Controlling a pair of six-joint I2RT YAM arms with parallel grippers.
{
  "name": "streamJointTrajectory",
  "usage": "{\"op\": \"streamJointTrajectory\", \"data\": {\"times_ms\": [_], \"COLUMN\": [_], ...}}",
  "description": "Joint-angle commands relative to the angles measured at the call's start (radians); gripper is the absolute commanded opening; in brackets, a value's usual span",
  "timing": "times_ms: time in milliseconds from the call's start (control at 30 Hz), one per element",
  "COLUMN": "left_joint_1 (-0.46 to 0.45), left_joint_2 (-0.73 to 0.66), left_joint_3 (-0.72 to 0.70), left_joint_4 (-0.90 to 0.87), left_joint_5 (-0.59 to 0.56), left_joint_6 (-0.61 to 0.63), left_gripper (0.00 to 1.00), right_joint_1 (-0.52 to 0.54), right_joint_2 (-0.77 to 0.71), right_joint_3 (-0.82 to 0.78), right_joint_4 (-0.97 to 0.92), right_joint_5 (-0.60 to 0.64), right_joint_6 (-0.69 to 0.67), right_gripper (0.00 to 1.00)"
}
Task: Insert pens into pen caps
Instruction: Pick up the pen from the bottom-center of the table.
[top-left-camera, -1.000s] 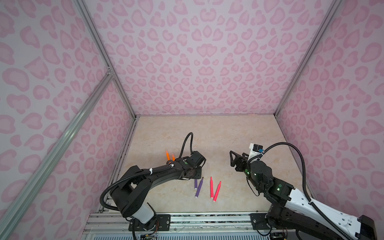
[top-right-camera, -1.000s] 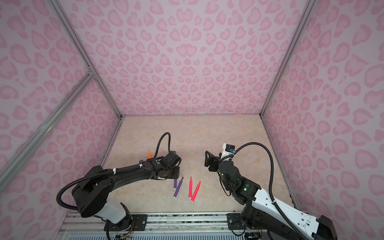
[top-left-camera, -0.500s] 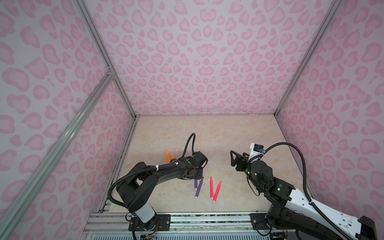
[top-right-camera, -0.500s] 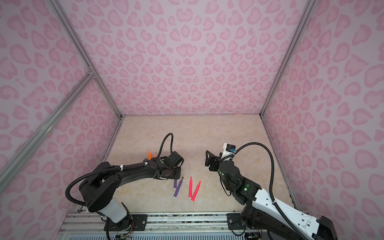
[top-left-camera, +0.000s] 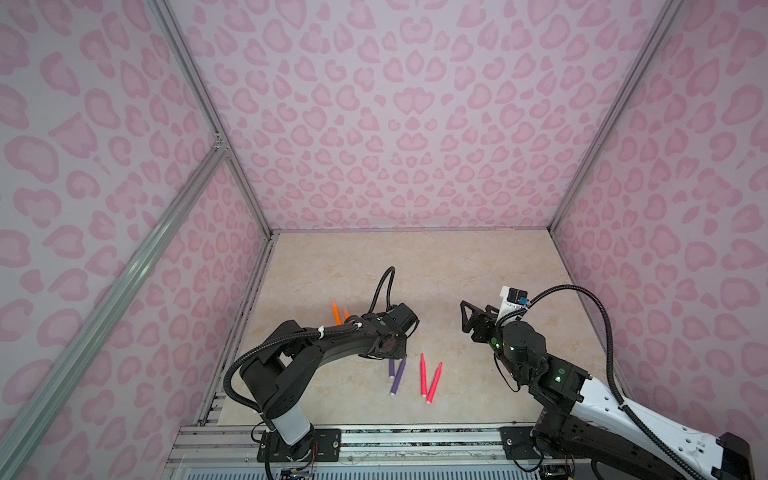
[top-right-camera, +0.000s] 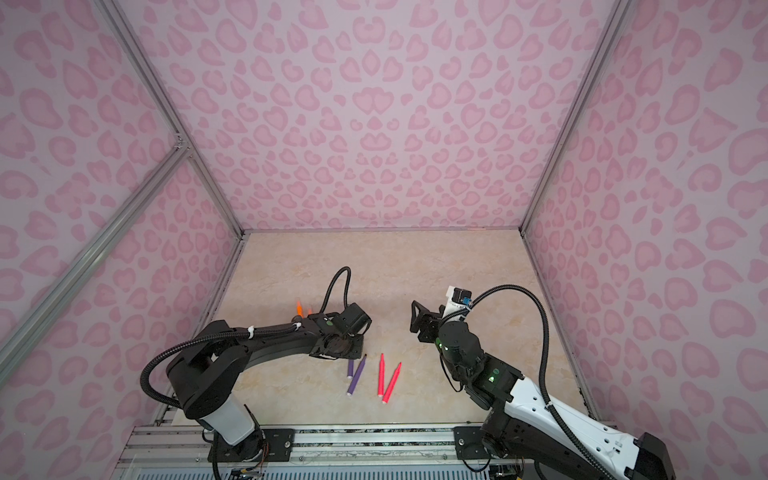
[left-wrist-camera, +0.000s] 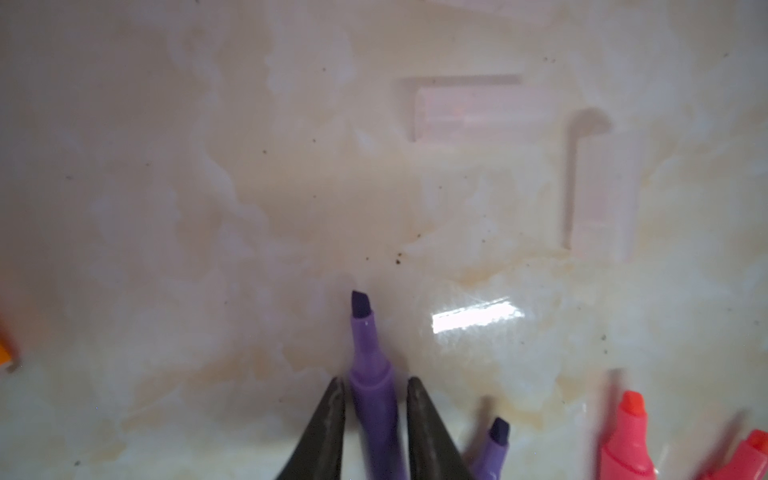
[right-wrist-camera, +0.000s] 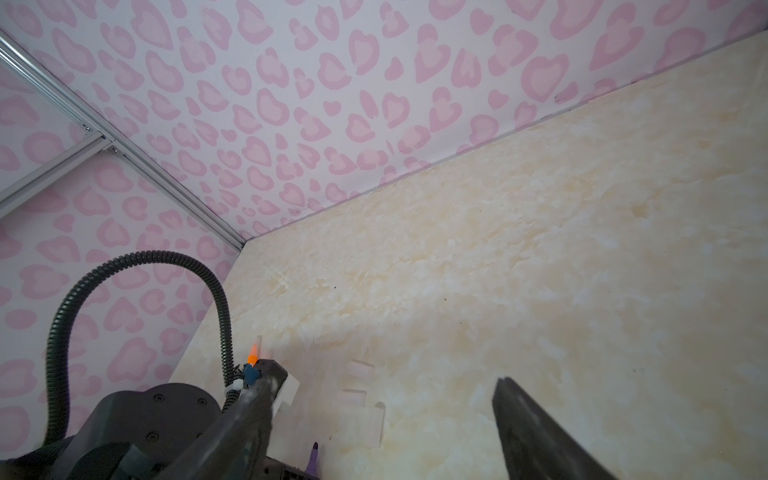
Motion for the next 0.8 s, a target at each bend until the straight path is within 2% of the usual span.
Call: {"op": "streamJointTrajectory", "data": {"times_ms": [0, 367, 767], "left_joint_1": [0.001, -0.002, -0.012], "left_joint_2": [0.016, 0.04, 0.015], "left_joint_3": [0.014, 0.029, 0.027], "left_joint_4": [-0.024, -0.031, -0.062], "left_joint_5": [-0.008, 0.007, 0.016], "left_joint_6": [-0.005, -0.008, 0.004], "left_gripper": [0.28, 0.26, 0.29], "right_joint_1": [-0.001, -0.001, -0.006], "right_joint_2": [-0.002, -0.02, -0.014], "right_joint_3": [-0.007, -0.011, -0.009], "right_joint_4": [-0.001, -0.008, -0.004], "right_joint_5": [0.006, 0.008, 0.003], "right_joint_6": [0.004, 0.002, 0.003], "right_gripper": [0.84, 0.84, 0.84]}}
